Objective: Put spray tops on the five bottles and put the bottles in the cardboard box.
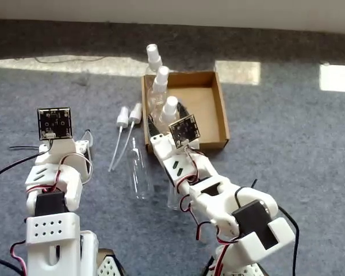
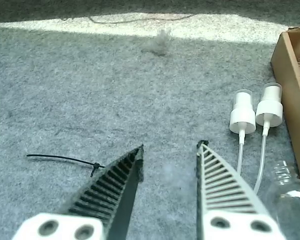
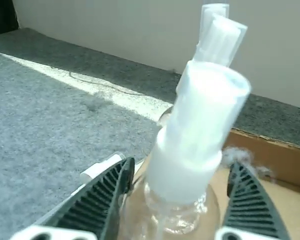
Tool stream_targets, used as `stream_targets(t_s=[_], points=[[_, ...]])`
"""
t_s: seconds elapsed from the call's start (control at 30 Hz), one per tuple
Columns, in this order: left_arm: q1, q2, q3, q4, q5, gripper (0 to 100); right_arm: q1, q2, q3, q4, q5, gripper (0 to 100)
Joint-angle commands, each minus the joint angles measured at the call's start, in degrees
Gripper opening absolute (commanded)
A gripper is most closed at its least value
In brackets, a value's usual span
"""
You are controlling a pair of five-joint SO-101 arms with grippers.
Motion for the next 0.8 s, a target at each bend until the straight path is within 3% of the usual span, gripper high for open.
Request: stream_targets(t_s=[0.0, 0.3, 0.63, 0.77], points=[[1.01, -0.40, -0.40, -1.32, 0.44, 17, -0.66, -7.25, -2.51, -0.57, 0.62, 24.6], [1.01, -0.40, -0.40, -1.32, 0.44, 17, -0.66, -21.23, -6.02, 14.81, -0.70, 24.6], [0.84, -0.66, -0.40, -1.32, 0.26, 17, -0.92, -42.68, -28.79, 59.30, -0.88, 24.6], [-1.71, -0.48, -2.07, -0.88, 0.18, 17, -4.88, -50.77, -30.99, 78.90, -0.97, 24.6]])
